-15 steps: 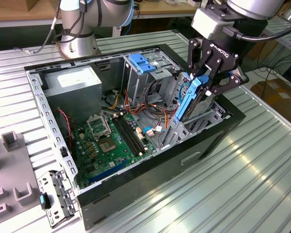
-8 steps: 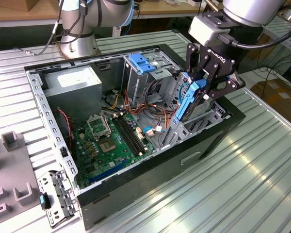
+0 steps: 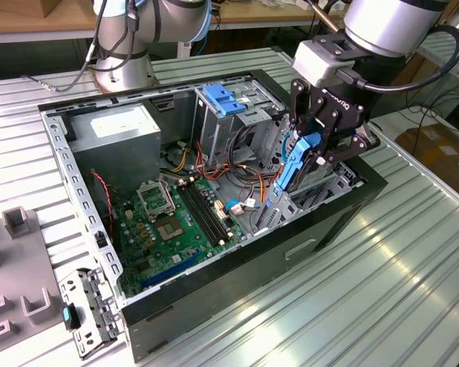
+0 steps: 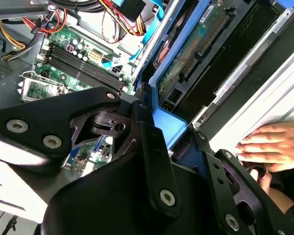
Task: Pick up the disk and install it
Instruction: 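Insert the disk into the insertion slot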
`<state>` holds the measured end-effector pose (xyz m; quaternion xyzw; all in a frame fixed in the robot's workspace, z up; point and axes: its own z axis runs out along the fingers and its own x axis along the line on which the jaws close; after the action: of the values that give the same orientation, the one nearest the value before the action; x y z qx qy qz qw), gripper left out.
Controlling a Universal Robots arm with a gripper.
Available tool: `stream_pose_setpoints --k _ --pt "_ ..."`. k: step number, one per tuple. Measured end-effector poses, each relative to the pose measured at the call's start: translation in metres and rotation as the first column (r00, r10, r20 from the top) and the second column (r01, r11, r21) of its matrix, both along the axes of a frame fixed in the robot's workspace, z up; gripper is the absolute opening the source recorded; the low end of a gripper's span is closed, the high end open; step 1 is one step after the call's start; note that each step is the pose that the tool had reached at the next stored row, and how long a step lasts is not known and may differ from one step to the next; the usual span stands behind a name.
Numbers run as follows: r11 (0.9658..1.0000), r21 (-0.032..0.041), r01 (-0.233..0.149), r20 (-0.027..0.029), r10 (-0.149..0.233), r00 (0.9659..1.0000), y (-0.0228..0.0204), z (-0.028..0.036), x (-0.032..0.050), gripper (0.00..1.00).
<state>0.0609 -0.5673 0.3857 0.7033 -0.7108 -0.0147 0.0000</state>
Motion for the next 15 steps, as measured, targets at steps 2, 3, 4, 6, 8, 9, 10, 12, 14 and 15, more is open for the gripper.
stream_pose_setpoints --k 2,3,4,6,8,9,10,12,14,15 --pt "1.0 0.0 0.0 0.0 0.0 1.0 0.0 -0.0001 0.0 0.37" --pt "1.0 0.0 0.0 0.0001 0.0 1.0 0.0 0.0 0.0 0.37" --pt "1.0 0.0 0.0 0.0 0.0 1.0 0.0 -0.0001 0.0 0.38" --pt "1.0 0.0002 0.0 0.0 0.0 1.0 0.0 -0.0004 0.0 0.51" --pt "1.0 0.0005 0.0 0.0001 0.0 1.0 0.0 -0.0021 0.0 0.51" --pt "1.0 0.0001 0.0 0.0 0.0 1.0 0.0 -0.0038 0.0 0.51" --pt "1.0 0.0001 0.0 0.0 0.0 1.0 0.0 -0.0055 0.0 0.51" --pt "1.0 0.0002 0.0 0.0 0.0 1.0 0.0 -0.012 0.0 0.42" --pt "1.0 -0.0001 0.0 0.0 0.0 1.0 0.0 -0.015 0.0003 0.24" --pt "1.0 -0.0002 0.0 0.0 0.0 1.0 0.0 -0.0151 0.0003 0.12"
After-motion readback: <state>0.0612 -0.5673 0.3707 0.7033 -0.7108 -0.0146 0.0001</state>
